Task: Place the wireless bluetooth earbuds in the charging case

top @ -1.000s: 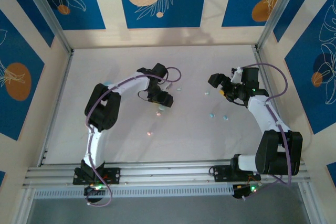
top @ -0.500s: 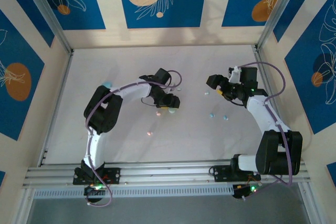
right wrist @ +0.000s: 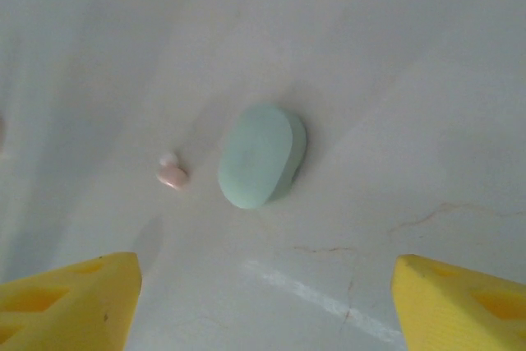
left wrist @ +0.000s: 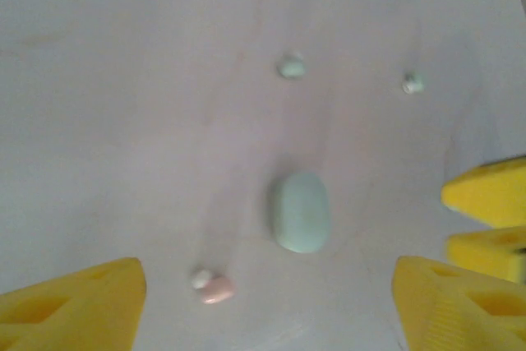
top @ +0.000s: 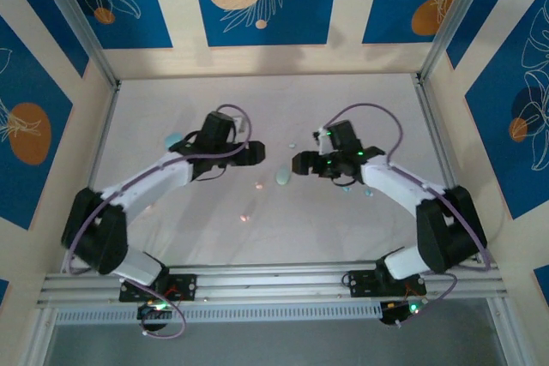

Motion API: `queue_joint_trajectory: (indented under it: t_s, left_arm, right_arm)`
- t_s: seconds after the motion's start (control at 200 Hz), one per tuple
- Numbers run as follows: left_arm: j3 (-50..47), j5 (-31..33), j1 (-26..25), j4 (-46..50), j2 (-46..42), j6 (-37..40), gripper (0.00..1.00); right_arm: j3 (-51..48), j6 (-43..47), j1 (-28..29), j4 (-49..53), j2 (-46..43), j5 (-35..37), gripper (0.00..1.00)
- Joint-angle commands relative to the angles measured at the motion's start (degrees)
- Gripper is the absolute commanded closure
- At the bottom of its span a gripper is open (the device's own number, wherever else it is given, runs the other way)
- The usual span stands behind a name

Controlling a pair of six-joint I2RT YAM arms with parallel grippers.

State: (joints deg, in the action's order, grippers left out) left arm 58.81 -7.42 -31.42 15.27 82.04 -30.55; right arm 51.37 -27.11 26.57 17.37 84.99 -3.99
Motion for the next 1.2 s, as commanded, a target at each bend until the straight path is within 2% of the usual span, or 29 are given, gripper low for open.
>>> queue_joint_trajectory:
  t_s: [0.0,0.165,0.315,0.565,0.765,0.88,1.02,1.196]
  left_arm:
    - [-4.4,6.89,1.91,-1.41,-6.37,2.49,0.16]
    - [-10.17,7.5,5.58,-2.22,-14.26,2.52,0.12]
    - [-13.33,7.69,7.74,-2.82,-18.12,2.45,0.1]
    - [-13.98,7.01,9.61,-2.6,-18.85,2.86,0.08]
    - [-13.98,6.29,10.15,-2.76,-18.59,2.83,0.08]
    - [-14.12,5.76,10.24,-2.96,-18.15,2.51,0.08]
    - [-13.92,5.16,10.24,-3.21,-17.69,2.31,0.08]
    - [-13.47,4.72,10.24,-3.29,-17.35,1.98,0.08]
  right_arm:
    - [4.82,-1.01,4.62,4.75,5.42,10.59,0.19]
    - [12.0,-3.02,9.11,10.35,14.38,17.71,0.19]
    - [16.96,-3.91,10.66,13.12,19.72,19.08,0.2]
    - [21.99,-4.02,12.73,15.01,24.78,19.87,0.21]
    - [23.9,-3.83,13.4,16.31,26.63,21.01,0.25]
    - [24.12,-4.64,13.42,17.07,26.81,21.8,0.33]
    - [23.85,-3.81,13.27,17.07,26.47,23.04,0.33]
    - [23.8,-3.12,11.49,15.91,25.1,17.12,0.31]
